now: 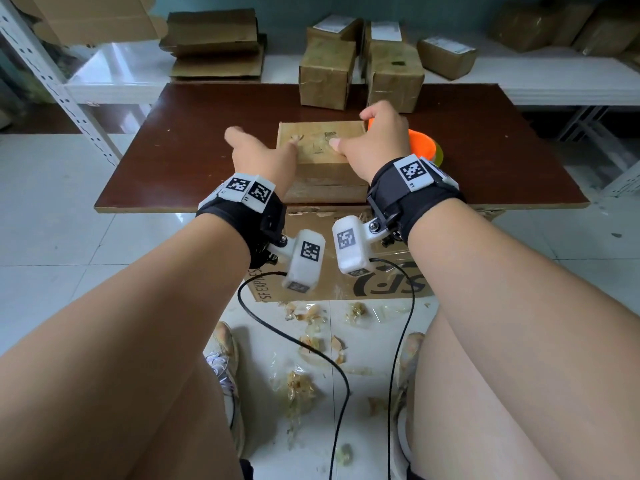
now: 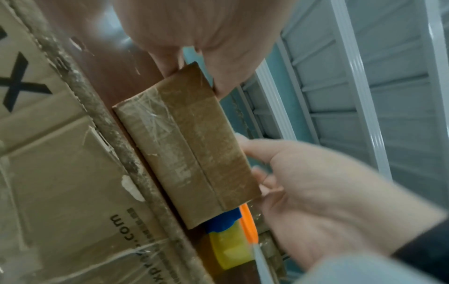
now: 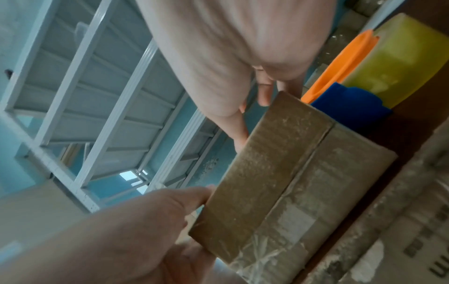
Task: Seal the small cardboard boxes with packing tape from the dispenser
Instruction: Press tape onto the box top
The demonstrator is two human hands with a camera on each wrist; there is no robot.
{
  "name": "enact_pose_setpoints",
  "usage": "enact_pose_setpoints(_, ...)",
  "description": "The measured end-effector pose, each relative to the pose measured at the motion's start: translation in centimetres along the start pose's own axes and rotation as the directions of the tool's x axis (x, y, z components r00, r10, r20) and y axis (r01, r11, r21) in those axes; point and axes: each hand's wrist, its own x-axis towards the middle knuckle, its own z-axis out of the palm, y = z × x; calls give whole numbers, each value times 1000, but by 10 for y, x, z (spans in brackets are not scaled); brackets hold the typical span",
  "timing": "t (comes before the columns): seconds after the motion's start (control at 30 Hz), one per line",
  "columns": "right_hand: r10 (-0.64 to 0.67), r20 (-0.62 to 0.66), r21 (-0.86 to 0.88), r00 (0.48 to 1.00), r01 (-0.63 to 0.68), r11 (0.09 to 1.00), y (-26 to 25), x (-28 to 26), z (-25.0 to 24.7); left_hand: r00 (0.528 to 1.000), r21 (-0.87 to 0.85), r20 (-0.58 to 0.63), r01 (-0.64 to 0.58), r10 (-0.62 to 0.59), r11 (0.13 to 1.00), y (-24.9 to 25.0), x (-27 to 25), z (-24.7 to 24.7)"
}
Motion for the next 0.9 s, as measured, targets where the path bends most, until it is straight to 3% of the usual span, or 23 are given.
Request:
enact_pose_setpoints(0.07, 59, 66, 57, 996, -63, 996, 0, 0, -2, 987, -43, 89, 136, -132, 990, 4, 1, -1)
enact_pose_setpoints(0.17, 60, 73, 118, 996, -68, 991, -2, -5, 1, 970, -117, 148, 210, -193, 971, 9, -9, -3)
enact_pose_setpoints(0.23, 42, 29, 211, 999, -47, 976, -7, -9, 1, 984, -177, 153, 120, -93, 977, 16, -21, -5)
enact_pose_setpoints(0.3, 0, -22, 288, 1000, 7, 958, -14, -13, -3, 983, -315, 141, -67, 117, 947, 26, -34, -9)
enact_pose_setpoints(0.37, -76, -75, 286, 994, 94, 954, -20, -17, -9, 943, -458, 90, -245, 319, 854, 37, -41, -15)
enact_pose_setpoints(0.53, -144, -255, 324, 956, 224, 919, -25, -26, -11, 862, -515, 32, -420, 507, 747, 50, -41, -30)
enact_pose_setpoints(0.6, -191, -316, 337, 929, 298, 893, -25, -26, -11, 841, -464, 34, -465, 540, 754, 44, -36, -27)
enact_pose_setpoints(0.73, -213, -384, 392, 898, 368, 843, -27, -24, -15, 849, -326, -55, -512, 525, 795, 36, -32, -20)
enact_pose_setpoints(0.83, -157, -463, 456, 872, 386, 802, -27, -16, -19, 883, -359, -123, -465, 452, 809, 36, -34, -22)
enact_pose_setpoints(0.9, -141, -421, 462, 896, 345, 817, -31, -17, -26, 894, -388, -104, -441, 437, 810, 38, -33, -25)
